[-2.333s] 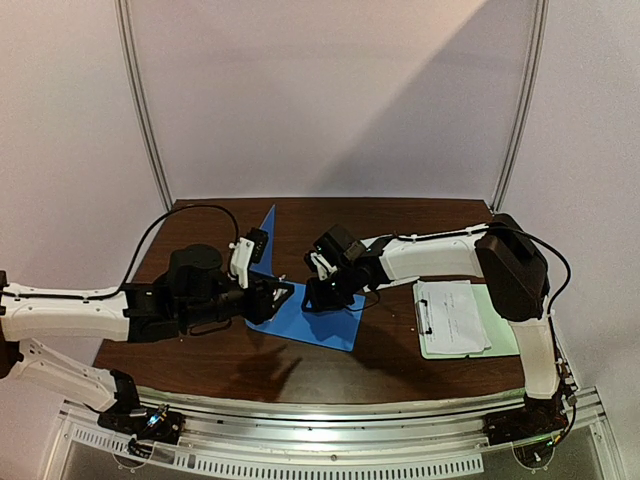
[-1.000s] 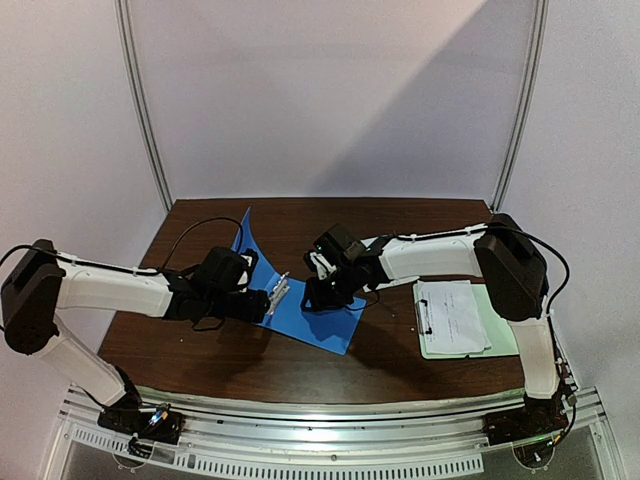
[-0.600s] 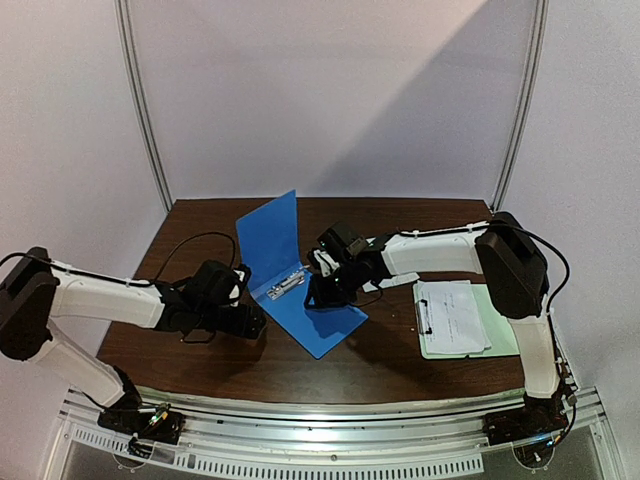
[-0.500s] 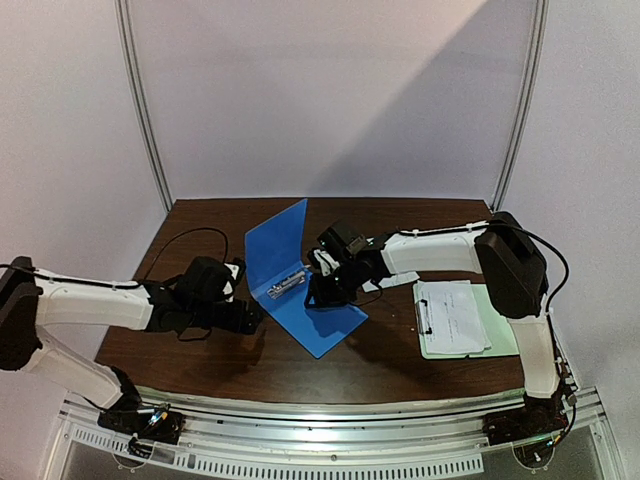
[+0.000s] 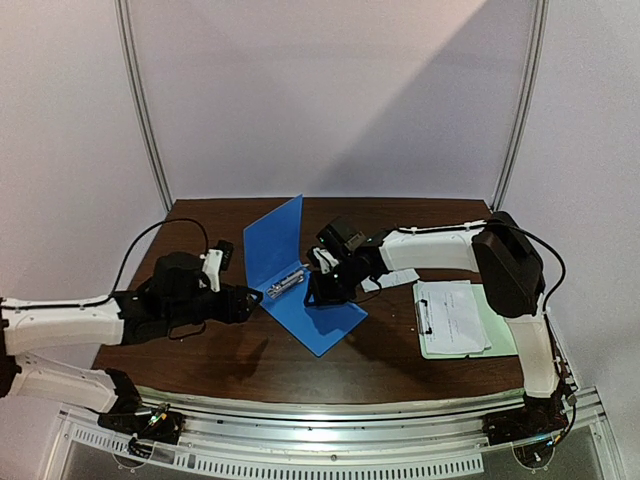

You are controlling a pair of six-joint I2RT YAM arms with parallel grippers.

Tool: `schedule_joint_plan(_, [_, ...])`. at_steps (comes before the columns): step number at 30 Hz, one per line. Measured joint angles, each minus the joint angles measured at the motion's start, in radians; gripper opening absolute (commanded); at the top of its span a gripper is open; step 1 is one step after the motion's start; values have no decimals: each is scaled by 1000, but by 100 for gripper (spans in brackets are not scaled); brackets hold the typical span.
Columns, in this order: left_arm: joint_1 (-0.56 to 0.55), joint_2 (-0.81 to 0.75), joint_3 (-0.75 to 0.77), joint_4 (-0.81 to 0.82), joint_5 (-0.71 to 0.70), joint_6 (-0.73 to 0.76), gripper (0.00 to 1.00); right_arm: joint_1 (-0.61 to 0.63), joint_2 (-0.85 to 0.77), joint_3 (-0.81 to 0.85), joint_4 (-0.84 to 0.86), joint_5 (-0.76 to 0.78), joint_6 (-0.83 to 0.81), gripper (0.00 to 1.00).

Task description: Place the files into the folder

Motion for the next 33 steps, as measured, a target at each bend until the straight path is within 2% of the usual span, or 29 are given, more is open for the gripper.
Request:
schedule_joint_plan(5, [-19, -338, -108, 39, -12, 21, 74, -4, 7, 14, -7, -3, 0, 30])
schedule_joint_plan(7, [-33, -404, -110, 50, -9, 50, 73, -5, 9, 16, -8, -5, 0, 30])
schedule_joint_plan(9, [-56, -406, -98, 67, -3, 81, 72, -6, 9, 16, -8, -6, 0, 30])
schedule_joint_plan(11, [-87, -352, -80, 75, 0, 105, 70, -7, 10, 16, -8, -6, 0, 30])
schedule_joint_plan(15, [-183, -114, 21, 66, -32, 162, 70, -8, 11, 17, -8, -7, 0, 30])
schedule_joint_plan(18, [-208, 35, 108, 51, -58, 190, 70, -8, 11, 17, -8, -6, 0, 30])
schedule_joint_plan(27, [-210, 306, 363, 28, -185, 263, 68, -10, 11, 11, -1, -13, 0, 29])
schedule_joint_plan(33, [-131, 404, 431, -27, -248, 286, 70, -15, 1, -26, 45, -30, 0, 29])
